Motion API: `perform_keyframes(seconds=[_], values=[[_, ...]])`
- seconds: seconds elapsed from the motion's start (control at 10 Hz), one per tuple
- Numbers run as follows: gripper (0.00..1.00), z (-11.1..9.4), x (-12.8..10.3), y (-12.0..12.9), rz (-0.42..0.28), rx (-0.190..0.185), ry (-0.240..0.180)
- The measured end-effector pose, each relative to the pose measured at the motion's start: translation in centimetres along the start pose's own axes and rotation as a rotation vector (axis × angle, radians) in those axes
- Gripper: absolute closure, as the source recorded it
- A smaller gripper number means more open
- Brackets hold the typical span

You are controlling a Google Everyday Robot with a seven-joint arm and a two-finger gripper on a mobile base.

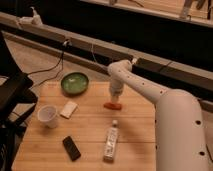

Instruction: Place the pepper in the ceramic bowl

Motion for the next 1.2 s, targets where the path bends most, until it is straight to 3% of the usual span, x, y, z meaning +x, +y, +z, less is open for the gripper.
perform_keyframes(seconds=[0.2,0.6,0.9,1.2], values=[[0.57,-0.1,0.6,0.2,-0.002,-0.001,0.002],[0.22,-1.0,-1.1,1.4,-0.066,0.019,-0.015],[0.20,-0.7,-0.8,1.3,-0.060,0.005,-0.012],[0.20,1.3,-0.3,0.4,-0.038,-0.029,-0.001]])
